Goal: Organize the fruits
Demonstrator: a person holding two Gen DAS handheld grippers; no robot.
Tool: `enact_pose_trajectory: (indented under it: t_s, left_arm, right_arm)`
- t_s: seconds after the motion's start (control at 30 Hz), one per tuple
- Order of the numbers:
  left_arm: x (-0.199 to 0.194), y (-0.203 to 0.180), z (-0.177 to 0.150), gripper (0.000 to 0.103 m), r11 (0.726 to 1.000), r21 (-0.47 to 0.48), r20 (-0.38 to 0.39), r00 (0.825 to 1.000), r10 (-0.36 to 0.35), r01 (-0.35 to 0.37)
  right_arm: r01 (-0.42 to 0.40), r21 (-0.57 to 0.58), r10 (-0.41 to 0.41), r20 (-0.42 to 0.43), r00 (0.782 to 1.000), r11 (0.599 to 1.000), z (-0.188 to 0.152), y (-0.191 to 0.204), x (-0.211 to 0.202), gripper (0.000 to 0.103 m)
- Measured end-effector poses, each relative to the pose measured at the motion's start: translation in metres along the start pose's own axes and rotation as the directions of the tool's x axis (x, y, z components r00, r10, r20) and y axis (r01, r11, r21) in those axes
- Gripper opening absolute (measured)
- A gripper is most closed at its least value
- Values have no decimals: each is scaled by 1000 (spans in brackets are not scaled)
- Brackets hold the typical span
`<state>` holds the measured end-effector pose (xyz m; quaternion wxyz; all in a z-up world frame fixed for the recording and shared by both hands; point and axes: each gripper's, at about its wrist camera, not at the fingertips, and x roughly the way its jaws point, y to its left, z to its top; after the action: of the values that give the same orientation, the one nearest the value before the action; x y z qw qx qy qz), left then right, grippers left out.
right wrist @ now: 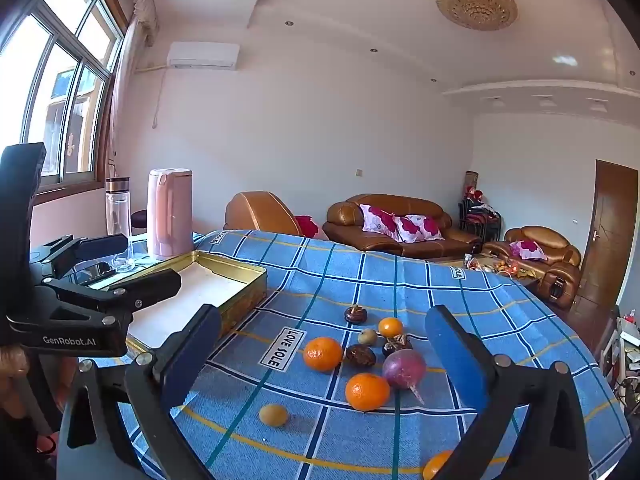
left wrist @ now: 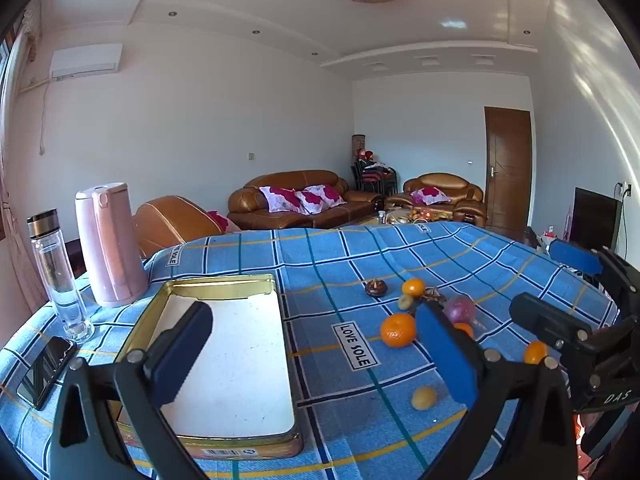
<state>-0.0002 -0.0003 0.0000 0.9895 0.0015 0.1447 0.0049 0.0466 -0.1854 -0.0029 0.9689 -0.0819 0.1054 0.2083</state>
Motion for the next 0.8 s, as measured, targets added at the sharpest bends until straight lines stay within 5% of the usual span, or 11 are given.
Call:
enact_pose_trajectory:
  t_s: [0.8]
  left_arm:
    - [4,3,-4,103,1000,31,-13,1000,1,-1]
  right_arm:
    - [10,8,-10,-23,1000,1000,-5,-3,3,102]
